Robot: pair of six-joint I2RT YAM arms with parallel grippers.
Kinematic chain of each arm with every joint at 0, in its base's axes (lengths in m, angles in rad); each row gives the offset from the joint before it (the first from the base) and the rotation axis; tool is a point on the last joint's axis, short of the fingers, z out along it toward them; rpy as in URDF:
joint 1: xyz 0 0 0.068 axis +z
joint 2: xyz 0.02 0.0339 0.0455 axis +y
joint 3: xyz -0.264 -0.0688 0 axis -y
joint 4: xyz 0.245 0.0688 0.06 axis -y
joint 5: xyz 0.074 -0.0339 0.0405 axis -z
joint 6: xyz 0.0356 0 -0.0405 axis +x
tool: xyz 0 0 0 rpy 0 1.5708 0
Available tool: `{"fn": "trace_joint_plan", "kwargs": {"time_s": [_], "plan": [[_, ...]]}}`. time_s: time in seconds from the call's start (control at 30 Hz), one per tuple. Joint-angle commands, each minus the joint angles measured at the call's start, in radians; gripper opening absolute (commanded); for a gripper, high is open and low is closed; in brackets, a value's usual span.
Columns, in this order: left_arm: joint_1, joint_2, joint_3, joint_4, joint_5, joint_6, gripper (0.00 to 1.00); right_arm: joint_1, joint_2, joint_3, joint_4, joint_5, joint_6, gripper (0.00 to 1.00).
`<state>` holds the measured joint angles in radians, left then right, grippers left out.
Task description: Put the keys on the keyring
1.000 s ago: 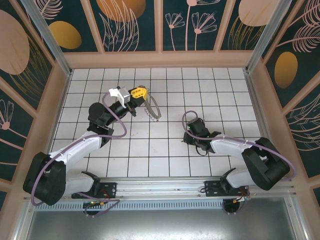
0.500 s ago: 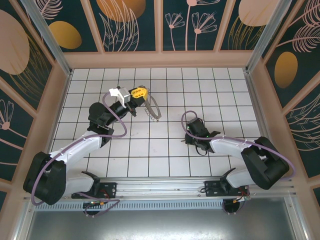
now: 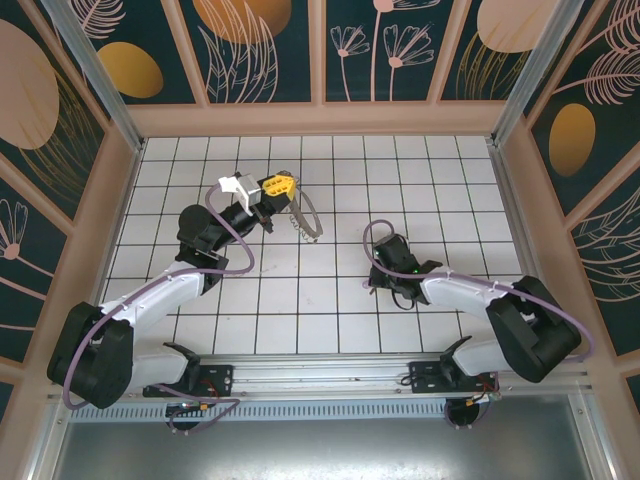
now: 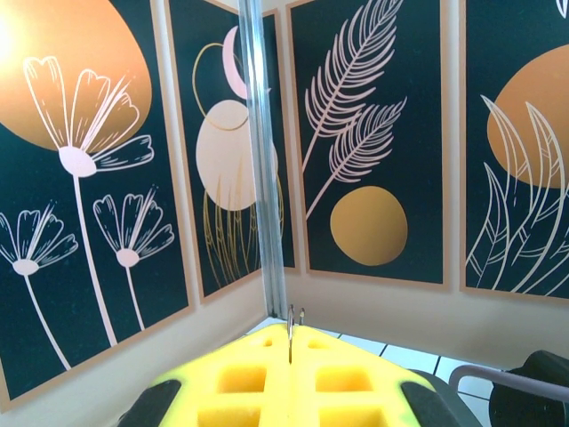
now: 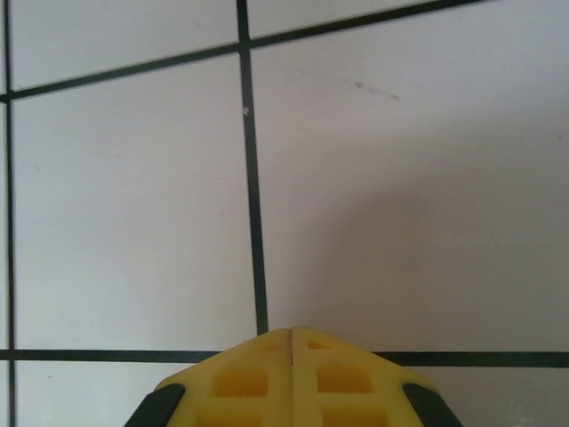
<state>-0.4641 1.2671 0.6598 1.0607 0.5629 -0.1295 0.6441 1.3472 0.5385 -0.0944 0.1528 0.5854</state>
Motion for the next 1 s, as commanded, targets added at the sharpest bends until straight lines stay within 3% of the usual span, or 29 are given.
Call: {"fn": "trace_joint_plan", "kwargs": {"time_s": [0.0,0.3,0.63,0.97], "plan": [[-0.005,-0.003,0.001,0.073,-0.008,-0.015,0.00,0.002,-0.048,0.047,-0.030,0.014,-0.028,0.00],[-0.005,0.000,0.001,0.071,-0.008,-0.016,0.00,-0.071,-0.144,0.043,0.079,-0.131,-0.077,0.00],[-0.005,0.014,0.018,0.037,0.039,0.008,0.00,-0.240,-0.311,0.004,0.465,-0.536,-0.137,0.00],[-0.026,0.054,0.077,-0.039,0.113,0.052,0.00,-0.275,-0.263,0.141,0.690,-0.757,-0.177,0.00]]}}
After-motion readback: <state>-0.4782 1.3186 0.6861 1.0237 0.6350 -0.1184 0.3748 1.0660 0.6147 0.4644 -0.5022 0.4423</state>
